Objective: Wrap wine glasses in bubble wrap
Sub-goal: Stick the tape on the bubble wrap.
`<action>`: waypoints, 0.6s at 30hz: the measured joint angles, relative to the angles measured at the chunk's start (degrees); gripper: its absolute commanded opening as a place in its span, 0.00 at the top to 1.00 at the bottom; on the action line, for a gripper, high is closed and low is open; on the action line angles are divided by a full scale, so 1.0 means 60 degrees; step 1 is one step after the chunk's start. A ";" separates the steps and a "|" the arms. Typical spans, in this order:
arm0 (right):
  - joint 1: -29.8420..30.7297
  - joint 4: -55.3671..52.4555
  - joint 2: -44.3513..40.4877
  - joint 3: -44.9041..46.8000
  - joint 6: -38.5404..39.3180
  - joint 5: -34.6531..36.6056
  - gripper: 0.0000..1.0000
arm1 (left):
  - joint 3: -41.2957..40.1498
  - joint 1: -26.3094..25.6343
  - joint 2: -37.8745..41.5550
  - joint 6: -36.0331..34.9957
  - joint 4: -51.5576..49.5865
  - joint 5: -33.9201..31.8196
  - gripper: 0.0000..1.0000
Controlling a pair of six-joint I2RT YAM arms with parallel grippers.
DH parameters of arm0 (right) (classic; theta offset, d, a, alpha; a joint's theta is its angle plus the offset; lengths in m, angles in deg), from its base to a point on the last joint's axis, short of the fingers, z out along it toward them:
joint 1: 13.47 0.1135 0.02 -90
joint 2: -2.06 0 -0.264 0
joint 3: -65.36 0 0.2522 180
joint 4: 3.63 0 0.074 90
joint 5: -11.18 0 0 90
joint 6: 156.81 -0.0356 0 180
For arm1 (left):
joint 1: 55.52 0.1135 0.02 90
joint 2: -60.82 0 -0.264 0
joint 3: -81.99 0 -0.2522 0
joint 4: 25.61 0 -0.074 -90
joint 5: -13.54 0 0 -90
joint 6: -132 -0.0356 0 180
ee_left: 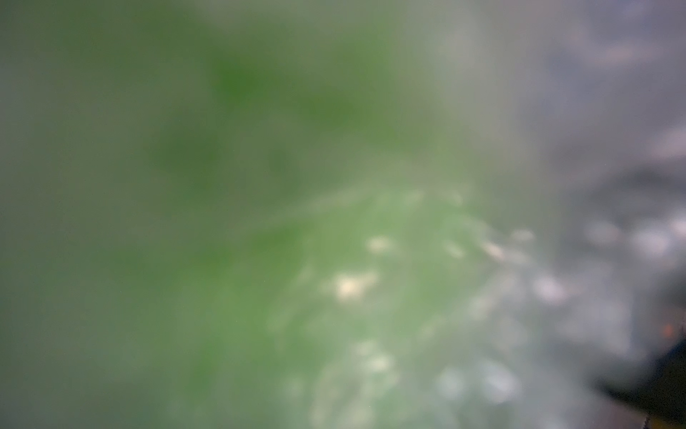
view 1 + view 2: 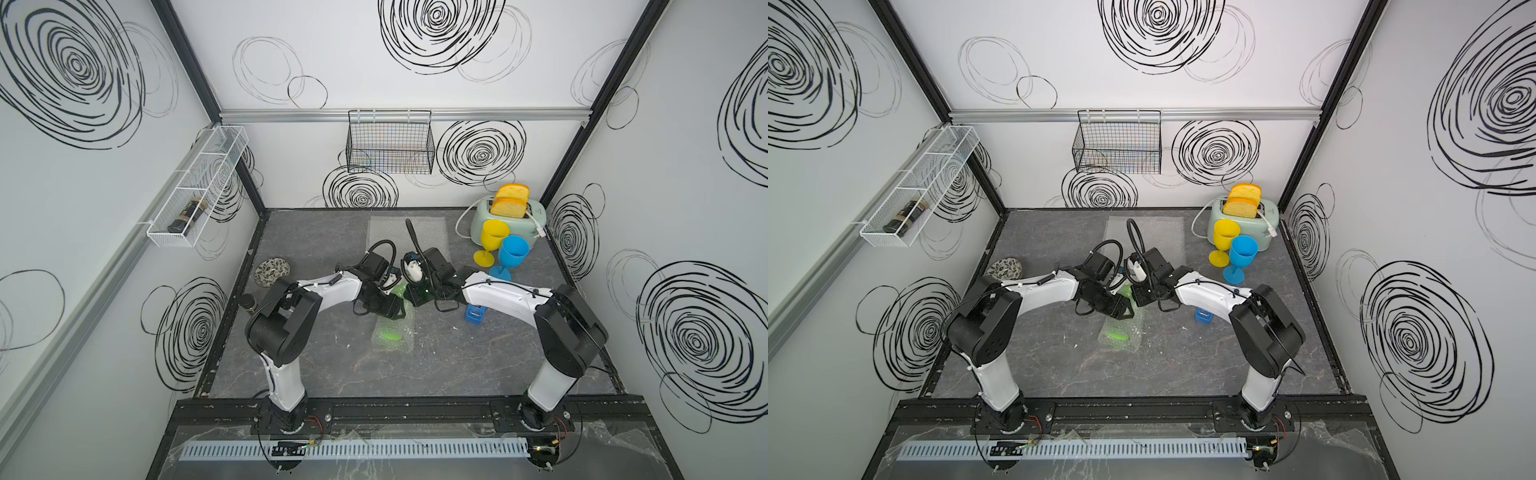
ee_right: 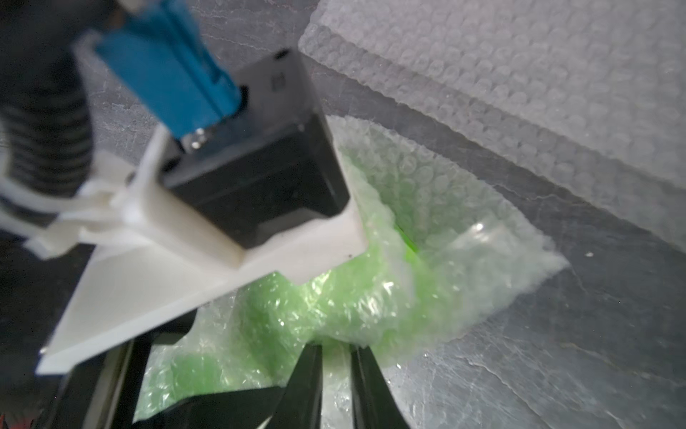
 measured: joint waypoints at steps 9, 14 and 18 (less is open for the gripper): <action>0.0047 0.0149 -0.0029 0.0080 -0.0357 0.0430 0.68 | 0.0004 0.0007 0.0000 0.0004 0.0004 -0.0029 0.30; 0.0018 0.0361 -0.0058 0.0215 -0.0328 0.0386 0.63 | 0.0004 0.0025 -0.0007 0.0004 -0.0004 -0.0033 0.30; -0.0087 0.0335 -0.0171 0.0310 -0.0182 0.0226 0.57 | 0.0000 0.0025 -0.0007 0.0004 0.0000 -0.0022 0.30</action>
